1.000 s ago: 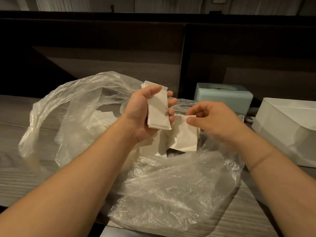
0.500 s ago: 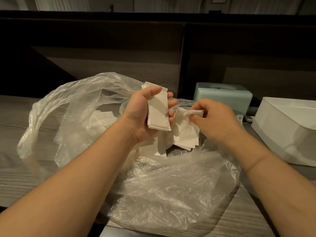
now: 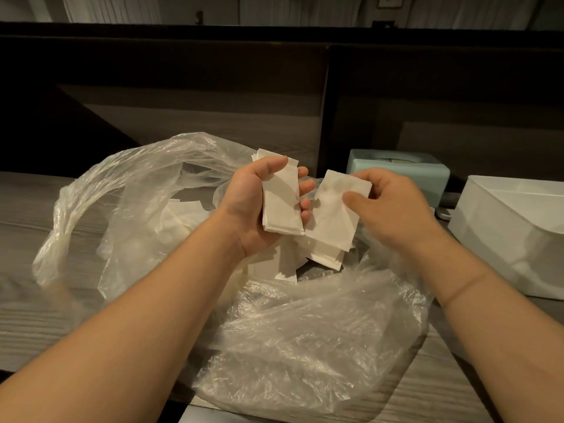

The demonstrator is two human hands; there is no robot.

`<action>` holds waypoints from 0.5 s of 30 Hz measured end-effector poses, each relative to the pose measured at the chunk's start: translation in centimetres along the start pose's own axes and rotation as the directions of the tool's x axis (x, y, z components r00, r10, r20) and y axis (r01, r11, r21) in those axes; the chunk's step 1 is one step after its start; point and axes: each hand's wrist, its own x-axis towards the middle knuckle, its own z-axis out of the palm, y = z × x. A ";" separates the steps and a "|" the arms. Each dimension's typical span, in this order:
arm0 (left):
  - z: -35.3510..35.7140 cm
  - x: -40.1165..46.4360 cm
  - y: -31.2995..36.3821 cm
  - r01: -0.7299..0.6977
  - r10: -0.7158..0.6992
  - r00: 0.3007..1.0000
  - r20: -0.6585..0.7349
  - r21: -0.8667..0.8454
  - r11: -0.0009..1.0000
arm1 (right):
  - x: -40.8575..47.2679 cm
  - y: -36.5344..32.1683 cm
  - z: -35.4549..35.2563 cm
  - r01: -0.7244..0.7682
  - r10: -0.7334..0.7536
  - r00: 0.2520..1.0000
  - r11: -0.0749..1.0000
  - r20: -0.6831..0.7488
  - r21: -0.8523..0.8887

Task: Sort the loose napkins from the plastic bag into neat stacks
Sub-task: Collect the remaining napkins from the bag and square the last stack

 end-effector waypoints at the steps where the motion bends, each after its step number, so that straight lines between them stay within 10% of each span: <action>1: 0.0 0.0 0.0 -0.001 0.001 1.000 -0.002 -0.002 1.000 | 0.0 0.0 0.0 -0.002 0.002 1.000 1.000 0.013 -0.017; 7: -0.2 0.1 0.0 -0.009 0.010 1.000 -0.022 0.016 1.000 | -0.2 0.0 -0.2 -0.048 0.047 0.999 0.996 -0.015 -0.071; 15: -0.1 0.1 0.0 -0.021 0.023 0.999 -0.035 0.038 0.999 | -0.9 -2.4 -1.8 -0.178 0.019 0.974 0.683 0.226 0.708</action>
